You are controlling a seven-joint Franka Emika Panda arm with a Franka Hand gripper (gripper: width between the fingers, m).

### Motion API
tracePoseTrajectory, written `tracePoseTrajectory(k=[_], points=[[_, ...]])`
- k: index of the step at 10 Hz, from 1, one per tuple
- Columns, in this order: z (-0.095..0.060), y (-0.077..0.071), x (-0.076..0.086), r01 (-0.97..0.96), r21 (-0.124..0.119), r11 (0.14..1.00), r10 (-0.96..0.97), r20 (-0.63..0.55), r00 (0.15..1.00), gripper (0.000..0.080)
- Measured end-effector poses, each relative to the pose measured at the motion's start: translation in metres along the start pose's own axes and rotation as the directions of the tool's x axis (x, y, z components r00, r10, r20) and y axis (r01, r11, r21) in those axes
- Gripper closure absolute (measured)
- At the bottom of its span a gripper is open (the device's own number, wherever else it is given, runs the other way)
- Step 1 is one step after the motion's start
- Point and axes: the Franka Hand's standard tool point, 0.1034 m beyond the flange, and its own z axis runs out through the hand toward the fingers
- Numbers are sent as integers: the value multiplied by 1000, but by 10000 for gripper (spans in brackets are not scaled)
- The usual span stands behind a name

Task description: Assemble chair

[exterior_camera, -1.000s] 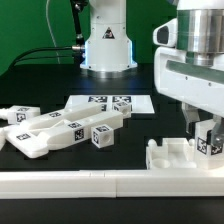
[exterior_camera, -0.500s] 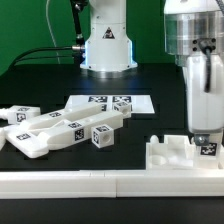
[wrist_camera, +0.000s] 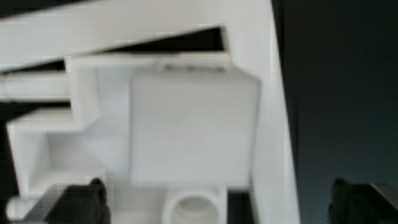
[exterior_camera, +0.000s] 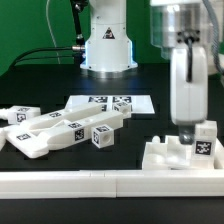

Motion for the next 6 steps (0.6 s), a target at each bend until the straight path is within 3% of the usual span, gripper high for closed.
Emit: tracePoseTrajectory(k=[2,6], points=[[-19,-7,20,27,21,999,-27,5,1000,157],[-15,-4,19,31,15,999,-31,2,1000,151]])
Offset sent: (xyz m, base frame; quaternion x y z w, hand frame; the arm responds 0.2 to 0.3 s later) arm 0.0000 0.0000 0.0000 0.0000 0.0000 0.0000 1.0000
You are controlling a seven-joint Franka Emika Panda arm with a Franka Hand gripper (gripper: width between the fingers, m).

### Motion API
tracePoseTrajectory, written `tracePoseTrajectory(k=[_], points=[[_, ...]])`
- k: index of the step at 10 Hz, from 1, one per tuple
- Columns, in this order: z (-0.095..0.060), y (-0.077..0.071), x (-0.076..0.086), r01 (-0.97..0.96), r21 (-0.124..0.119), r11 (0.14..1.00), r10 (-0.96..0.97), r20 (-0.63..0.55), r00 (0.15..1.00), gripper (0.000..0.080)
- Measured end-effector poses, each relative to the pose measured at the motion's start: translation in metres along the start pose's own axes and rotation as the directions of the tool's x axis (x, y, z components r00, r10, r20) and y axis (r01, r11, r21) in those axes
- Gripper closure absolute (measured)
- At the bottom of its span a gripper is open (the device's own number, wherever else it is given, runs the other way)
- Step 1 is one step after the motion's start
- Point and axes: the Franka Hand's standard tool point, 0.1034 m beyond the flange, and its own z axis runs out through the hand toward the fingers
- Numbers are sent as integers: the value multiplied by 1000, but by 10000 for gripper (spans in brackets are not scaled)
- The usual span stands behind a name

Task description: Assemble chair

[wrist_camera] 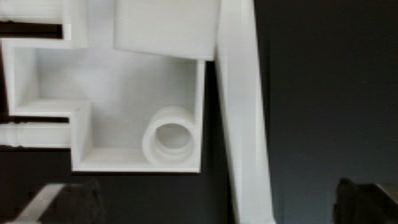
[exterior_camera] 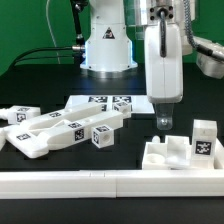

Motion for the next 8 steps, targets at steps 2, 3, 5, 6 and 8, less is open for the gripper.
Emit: tracePoseTrajectory(k=[2,3,5,6,8], points=[[1,1,3,86,-1,996,-86,-1,996,151],[1,2,11,184,-3,983,-184,2,983,151],[-7,0,32,462,46,886,-462,-11,887,151],[-7,7,33,524,50,850,-524,-19,852,151],[-3,9,28,641,42,766,-640,-38,767,151]])
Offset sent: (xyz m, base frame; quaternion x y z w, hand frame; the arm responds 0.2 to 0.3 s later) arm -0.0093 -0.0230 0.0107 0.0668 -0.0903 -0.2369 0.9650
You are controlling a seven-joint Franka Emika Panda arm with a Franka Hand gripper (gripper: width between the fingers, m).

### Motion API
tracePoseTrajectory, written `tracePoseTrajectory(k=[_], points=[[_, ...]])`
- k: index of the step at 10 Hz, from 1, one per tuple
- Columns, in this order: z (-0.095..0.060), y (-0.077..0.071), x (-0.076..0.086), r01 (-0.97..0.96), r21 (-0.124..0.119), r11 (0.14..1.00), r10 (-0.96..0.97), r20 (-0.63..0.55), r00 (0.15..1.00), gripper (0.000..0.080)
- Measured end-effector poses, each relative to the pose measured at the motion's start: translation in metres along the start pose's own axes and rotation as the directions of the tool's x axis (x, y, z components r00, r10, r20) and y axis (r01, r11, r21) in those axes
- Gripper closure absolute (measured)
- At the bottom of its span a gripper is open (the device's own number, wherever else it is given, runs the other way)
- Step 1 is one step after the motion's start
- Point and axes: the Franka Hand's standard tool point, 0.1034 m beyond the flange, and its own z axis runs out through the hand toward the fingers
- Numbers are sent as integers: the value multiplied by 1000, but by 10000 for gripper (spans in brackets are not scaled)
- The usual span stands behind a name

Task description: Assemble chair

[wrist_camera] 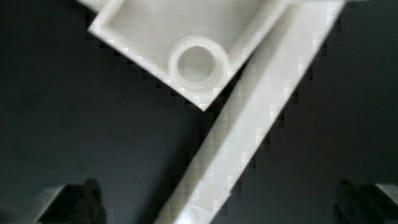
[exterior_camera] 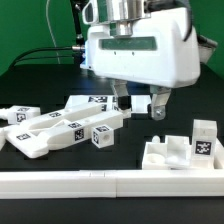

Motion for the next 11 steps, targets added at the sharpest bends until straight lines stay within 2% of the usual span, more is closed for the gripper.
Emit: tracePoseTrajectory(k=[4,6,7,8,9,10,11], points=[[0,3,3,314,-8,949,-314,-2,949,151],[0,22,14,625,-11,781,-624,35,780,151],[-1,33,22,730,-8,683,-729,43,683,151],[0,37,26,800,-7,600,-799,46,599,151],[-2,29,29,797,-21,604,-797,-13,604,151],[-1,31,29,849,-28,527,-850,-7,527,151],[-1,33,32,867,-36,498,-867,-4,498,151]])
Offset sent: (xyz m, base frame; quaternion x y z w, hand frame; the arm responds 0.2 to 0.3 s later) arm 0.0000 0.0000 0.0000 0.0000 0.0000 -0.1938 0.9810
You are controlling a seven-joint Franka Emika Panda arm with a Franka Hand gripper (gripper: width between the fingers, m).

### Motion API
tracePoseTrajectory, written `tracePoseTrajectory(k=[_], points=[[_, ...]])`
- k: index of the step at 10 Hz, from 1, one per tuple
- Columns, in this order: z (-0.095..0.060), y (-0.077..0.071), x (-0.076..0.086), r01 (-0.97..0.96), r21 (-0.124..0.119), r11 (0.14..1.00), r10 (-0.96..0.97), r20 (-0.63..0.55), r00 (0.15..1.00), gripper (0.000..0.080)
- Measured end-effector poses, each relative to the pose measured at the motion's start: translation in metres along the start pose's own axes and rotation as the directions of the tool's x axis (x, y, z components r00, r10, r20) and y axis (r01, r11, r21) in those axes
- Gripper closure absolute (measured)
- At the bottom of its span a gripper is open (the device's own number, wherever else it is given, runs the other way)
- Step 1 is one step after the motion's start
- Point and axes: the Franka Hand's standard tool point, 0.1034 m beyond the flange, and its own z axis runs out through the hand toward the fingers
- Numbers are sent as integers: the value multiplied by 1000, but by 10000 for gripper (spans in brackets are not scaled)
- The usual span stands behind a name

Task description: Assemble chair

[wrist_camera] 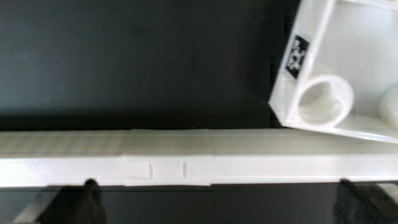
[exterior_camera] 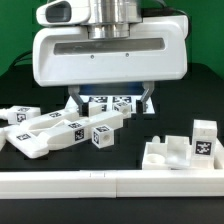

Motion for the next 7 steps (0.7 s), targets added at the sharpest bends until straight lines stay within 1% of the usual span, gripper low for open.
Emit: tracePoseTrajectory(k=[1,2,3,4,5,6,7], points=[[0,3,0,103,-13,995,-103,5,995,151],[0,8,-3,204,-16,979,-204,13,979,151],[0,25,-17,334,-8,942,-334,32,942,151],[-3,45,-40,423,3,906,-423,59,904,151],[-6,56,-58,486,9,874,-485,78,871,151],[-6,62,-67,518,-1,855,-517,78,853,151],[-5,65,-72,568,-11,823,-565,77,821,151]])
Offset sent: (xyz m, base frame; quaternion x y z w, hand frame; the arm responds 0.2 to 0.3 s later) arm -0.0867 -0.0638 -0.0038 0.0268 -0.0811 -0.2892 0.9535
